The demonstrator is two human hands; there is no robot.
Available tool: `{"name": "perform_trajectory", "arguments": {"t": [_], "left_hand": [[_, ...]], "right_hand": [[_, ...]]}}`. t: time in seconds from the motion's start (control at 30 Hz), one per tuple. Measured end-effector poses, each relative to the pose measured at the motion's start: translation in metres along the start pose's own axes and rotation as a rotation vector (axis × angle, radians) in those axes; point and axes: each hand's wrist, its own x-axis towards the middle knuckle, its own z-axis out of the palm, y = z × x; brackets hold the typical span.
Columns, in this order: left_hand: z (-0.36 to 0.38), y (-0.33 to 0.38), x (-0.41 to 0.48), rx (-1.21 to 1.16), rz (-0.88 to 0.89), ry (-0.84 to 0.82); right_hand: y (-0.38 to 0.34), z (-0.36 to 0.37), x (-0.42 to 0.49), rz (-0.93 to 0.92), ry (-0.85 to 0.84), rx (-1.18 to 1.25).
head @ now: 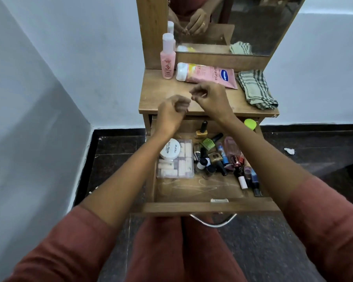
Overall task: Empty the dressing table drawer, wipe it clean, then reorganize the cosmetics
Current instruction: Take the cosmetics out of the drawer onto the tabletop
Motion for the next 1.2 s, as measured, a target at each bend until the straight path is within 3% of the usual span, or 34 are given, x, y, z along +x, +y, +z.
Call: {"name": "perform_trajectory", "arguments": {"t": [0.23,0.4,0.6,1.03,1.2], "left_hand": [[0.028,-0.02,-0.064,0.297,-0.009,-0.402],[0.037,-0.031,-0.085,0.421,0.013,-0.485],[0.043,-0.038,-0.1,0.502,0.042,-0.456],[0.03,-0.029,-0.089,0.359,-0.038,-0.343],[0.018,-0.002,-0.074,0.194,-0.028,-0.265]], "right_hand": [[0.018,-0.017,-0.085,0.158,-0.17,-0.065],[0.03,-0.021,-0.128,0.244,-0.312,-0.159],[0.043,-0.01,-0.154,0.248,-0.439,-0.279],[0.036,-0.02,-0.145,0.244,-0.341,-0.223],[0.019,-0.035,-0.127,0.254,-0.257,-0.076]]}}
